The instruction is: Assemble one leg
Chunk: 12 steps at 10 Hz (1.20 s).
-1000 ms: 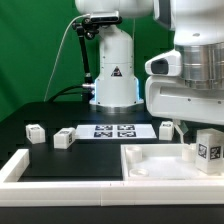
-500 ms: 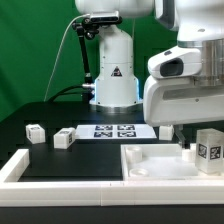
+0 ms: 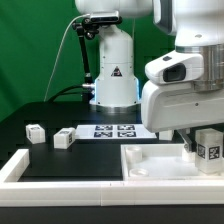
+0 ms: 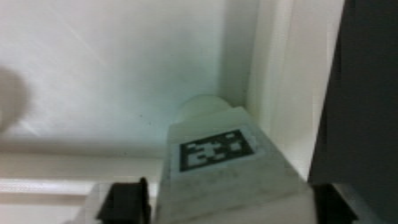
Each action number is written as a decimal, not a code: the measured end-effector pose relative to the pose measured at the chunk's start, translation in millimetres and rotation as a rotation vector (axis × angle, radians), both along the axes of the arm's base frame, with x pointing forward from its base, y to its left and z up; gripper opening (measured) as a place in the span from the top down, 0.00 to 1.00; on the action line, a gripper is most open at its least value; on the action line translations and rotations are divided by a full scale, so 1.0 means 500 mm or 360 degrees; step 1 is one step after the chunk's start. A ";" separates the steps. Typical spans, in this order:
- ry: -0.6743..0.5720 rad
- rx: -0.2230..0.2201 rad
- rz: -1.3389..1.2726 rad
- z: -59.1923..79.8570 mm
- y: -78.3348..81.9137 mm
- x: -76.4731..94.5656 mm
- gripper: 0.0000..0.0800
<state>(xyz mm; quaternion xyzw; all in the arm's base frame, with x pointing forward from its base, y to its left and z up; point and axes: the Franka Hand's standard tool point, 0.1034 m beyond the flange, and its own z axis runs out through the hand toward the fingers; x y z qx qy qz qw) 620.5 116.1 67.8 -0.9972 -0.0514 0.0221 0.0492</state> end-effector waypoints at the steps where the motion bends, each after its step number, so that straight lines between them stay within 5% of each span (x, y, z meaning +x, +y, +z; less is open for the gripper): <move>1: 0.0000 0.0000 -0.0003 0.000 0.000 0.000 0.64; 4: 0.0014 -0.0003 -0.0137 -0.001 0.000 0.000 0.64; 12: 0.0172 0.0009 -0.1890 -0.002 -0.006 0.012 0.64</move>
Offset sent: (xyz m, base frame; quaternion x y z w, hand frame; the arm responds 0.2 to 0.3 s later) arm 0.0000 0.0000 0.0000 0.0000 0.0000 0.0799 0.9968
